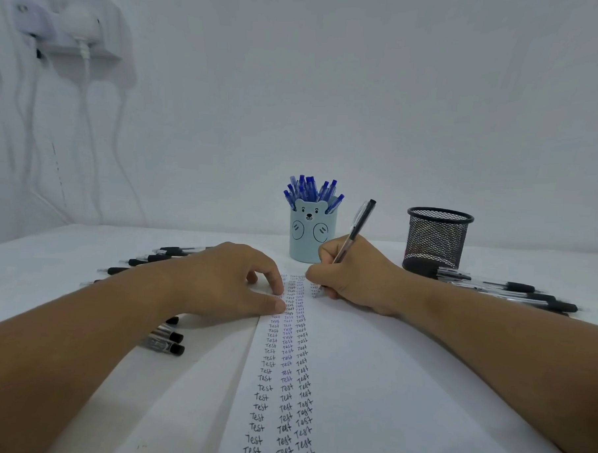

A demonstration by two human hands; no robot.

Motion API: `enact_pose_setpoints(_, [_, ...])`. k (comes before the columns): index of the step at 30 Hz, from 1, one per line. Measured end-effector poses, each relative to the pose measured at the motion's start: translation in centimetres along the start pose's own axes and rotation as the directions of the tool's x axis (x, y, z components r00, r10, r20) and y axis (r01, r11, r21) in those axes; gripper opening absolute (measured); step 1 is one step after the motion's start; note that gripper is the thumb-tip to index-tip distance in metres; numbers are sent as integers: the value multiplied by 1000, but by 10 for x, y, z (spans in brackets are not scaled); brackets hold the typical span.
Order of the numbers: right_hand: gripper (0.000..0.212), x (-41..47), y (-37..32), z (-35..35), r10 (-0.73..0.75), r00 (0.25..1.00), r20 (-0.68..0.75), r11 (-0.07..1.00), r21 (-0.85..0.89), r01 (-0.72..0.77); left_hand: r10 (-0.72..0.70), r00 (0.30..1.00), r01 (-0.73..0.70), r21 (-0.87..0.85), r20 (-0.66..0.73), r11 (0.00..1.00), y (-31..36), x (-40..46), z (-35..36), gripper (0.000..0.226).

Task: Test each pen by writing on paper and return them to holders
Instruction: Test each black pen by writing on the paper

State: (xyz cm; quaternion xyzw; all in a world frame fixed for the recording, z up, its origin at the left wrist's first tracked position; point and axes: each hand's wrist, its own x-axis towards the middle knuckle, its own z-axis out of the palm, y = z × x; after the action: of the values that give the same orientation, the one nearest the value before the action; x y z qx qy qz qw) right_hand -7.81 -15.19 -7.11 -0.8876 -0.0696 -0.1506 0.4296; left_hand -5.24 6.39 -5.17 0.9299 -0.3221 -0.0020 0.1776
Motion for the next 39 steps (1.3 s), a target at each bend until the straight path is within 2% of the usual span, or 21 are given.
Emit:
enact_pose_setpoints(5, [24, -1, -1, 0, -17, 999, -30, 1000, -22, 16, -4, 1000, 4, 1, 1, 1000, 0, 0, 0, 22])
enact_pose_setpoints(36, [30, 2, 4, 2, -52, 997, -65, 995, -84, 46, 6, 1000, -7, 26, 3, 1000, 0, -1, 1, 20])
enact_pose_setpoints(38, [36, 1, 3, 2, -30, 994, -102, 999, -15, 29, 8, 1000, -8, 24, 2, 1000, 0, -1, 0, 20])
enact_pose_setpoints(39, [40, 1, 2, 3, 0, 992, -123, 997, 74, 9, 7, 1000, -7, 19, 3, 1000, -1, -1, 0, 21])
